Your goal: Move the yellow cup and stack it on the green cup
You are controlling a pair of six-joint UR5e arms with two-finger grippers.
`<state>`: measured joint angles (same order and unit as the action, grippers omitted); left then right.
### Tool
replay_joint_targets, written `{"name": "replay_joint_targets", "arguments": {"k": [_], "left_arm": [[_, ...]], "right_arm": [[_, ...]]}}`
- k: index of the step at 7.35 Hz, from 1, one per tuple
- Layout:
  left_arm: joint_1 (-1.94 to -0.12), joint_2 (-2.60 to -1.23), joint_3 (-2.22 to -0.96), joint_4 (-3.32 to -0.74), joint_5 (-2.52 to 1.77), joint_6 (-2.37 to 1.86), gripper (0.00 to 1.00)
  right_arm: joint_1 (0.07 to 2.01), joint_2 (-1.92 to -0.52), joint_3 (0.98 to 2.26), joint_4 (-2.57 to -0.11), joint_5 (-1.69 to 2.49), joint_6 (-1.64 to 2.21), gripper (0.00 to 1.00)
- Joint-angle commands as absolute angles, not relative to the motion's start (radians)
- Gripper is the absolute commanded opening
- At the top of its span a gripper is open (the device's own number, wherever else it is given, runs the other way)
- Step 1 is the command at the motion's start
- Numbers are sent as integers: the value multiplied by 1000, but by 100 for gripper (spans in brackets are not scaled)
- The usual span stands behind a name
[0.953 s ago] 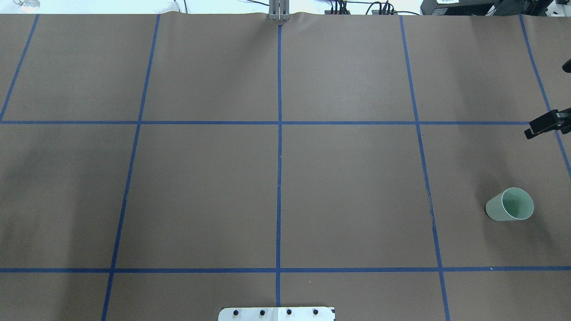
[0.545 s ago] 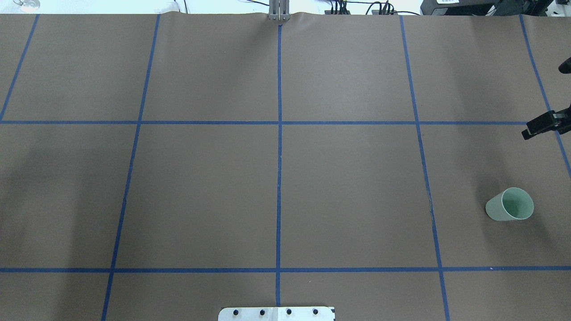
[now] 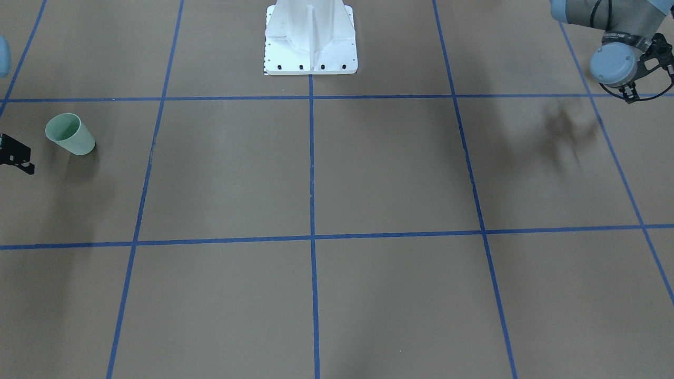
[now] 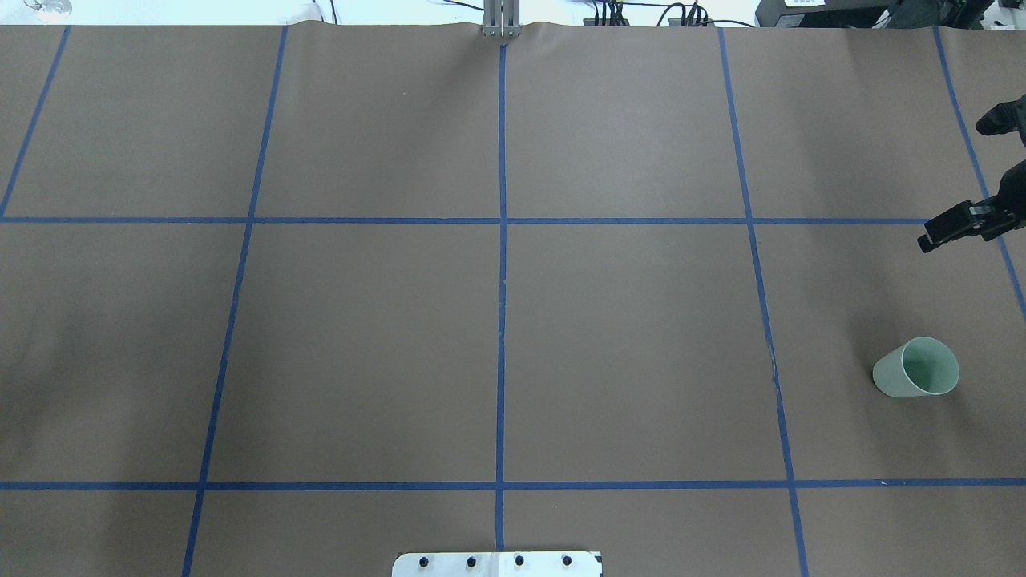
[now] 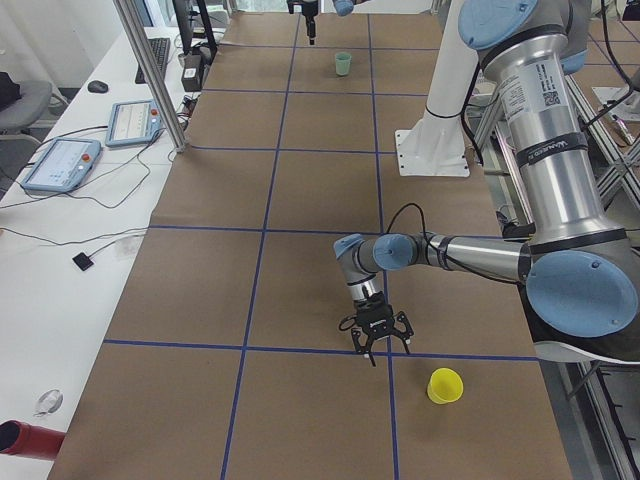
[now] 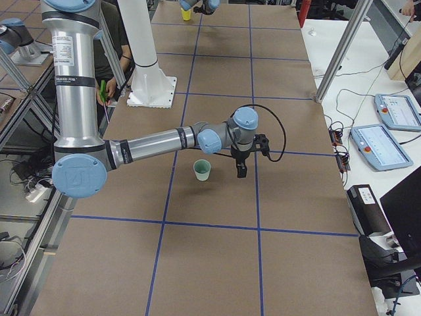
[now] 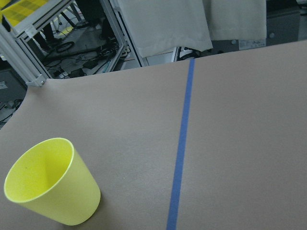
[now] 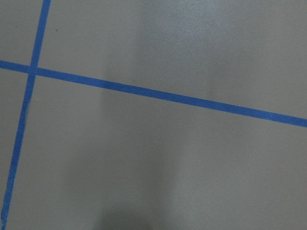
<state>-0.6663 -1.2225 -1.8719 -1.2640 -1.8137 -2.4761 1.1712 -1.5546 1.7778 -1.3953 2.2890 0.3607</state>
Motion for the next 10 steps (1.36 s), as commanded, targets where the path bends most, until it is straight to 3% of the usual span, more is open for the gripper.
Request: {"name": "replay_joint_targets", "arguments": {"k": [1,5,10], "left_arm": [[-580,-1220,-1829,-1215,-1819,-2641,99],[-401,-1218,-1769,-1181,-1856,-2773,99],[-345,-1201,-1738,-1183,-1855,-2862,99]], "right_arm": [[1157,-1539,1776,-1394,2286,360,100],[1157,-1542,1778,-1396,2287,360,100],[1157,-1542,1786,-1396,2290,362,100]]}}
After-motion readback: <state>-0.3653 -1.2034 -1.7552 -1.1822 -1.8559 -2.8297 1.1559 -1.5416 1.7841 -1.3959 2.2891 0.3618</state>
